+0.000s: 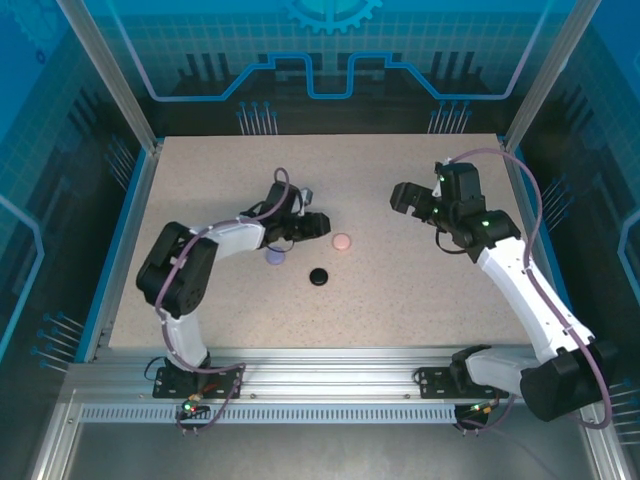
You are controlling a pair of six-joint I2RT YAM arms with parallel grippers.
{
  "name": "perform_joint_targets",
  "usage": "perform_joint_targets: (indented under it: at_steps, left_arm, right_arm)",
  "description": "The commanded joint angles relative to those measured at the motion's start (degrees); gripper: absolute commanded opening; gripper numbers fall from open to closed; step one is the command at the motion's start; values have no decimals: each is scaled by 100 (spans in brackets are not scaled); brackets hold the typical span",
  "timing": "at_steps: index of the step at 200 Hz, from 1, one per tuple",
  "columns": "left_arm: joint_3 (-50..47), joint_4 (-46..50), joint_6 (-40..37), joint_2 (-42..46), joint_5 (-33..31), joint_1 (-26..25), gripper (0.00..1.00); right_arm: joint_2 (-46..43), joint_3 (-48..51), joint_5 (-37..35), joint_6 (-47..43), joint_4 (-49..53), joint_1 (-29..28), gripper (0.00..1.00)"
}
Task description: Insert the wireless bluetooth earbuds into the charging case
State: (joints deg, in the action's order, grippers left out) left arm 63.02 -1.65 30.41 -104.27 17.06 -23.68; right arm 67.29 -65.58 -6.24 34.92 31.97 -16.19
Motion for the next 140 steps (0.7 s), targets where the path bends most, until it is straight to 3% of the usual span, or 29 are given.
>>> perform_joint_targets:
  at_steps: [1, 41, 49, 56, 91, 140]
  left_arm:
    - [373, 428, -622, 754, -201, 147, 56]
    - [605, 996, -1290, 1629, -578, 344, 74]
    - [560, 994, -1442, 1806, -722, 362, 83]
    - [506, 994, -1566, 1957, -907, 372, 98]
    - [-90, 503, -2057, 2821, -1756, 479, 99]
    - [-1999, -1886, -3130, 4017, -2740, 515, 99]
  right_arm:
    - [-212, 19, -197, -310, 52, 177, 100]
    - [-250, 47, -697, -789, 74, 455, 100]
    - [-281, 107, -936, -888, 8, 494, 100]
    - [-314, 168, -1139, -975, -101, 539, 100]
    - [-589, 915, -2171, -1531, -1199, 801, 100]
    - [-545, 2289, -2130, -2230, -2683, 1255, 100]
